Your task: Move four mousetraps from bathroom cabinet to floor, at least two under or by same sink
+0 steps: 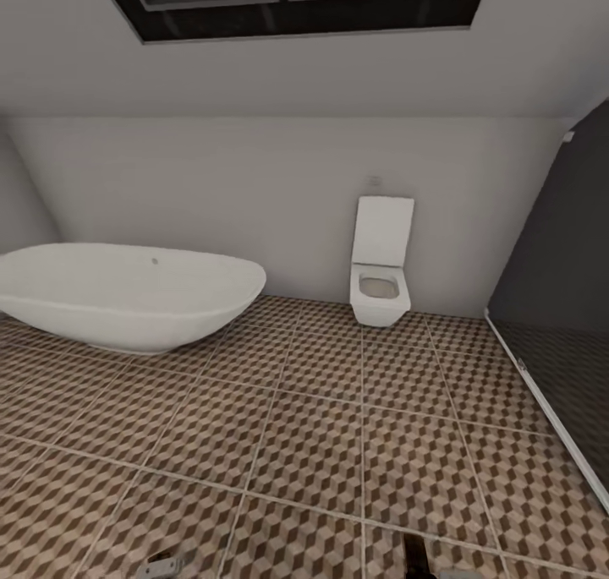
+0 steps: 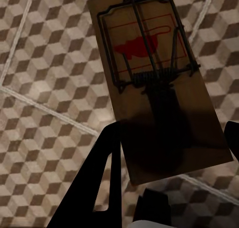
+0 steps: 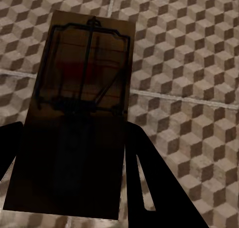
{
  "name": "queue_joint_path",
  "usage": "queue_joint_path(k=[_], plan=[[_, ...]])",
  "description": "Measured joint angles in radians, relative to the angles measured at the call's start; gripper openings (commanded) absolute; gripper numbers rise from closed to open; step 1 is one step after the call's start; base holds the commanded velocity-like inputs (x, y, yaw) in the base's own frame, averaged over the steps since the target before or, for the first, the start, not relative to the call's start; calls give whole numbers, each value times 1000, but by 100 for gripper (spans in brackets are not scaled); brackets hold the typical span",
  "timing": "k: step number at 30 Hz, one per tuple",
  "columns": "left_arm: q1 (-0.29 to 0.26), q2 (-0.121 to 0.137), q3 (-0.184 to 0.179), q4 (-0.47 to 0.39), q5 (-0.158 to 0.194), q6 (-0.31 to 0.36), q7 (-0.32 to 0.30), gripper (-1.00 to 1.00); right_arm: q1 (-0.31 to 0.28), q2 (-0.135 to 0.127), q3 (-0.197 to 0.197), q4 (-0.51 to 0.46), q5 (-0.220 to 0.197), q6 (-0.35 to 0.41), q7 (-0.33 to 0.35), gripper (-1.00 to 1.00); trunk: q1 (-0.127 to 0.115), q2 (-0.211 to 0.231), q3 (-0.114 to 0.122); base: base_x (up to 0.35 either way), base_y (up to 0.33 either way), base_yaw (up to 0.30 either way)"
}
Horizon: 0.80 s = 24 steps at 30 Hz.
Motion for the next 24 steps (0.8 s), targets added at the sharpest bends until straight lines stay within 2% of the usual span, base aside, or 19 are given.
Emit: queue_joint_path(k=[24], plan=[[0,-2,0,4,0,0,0,-100,0,0,0,7,1,0,0,-100,0,0,22,0,0,225]])
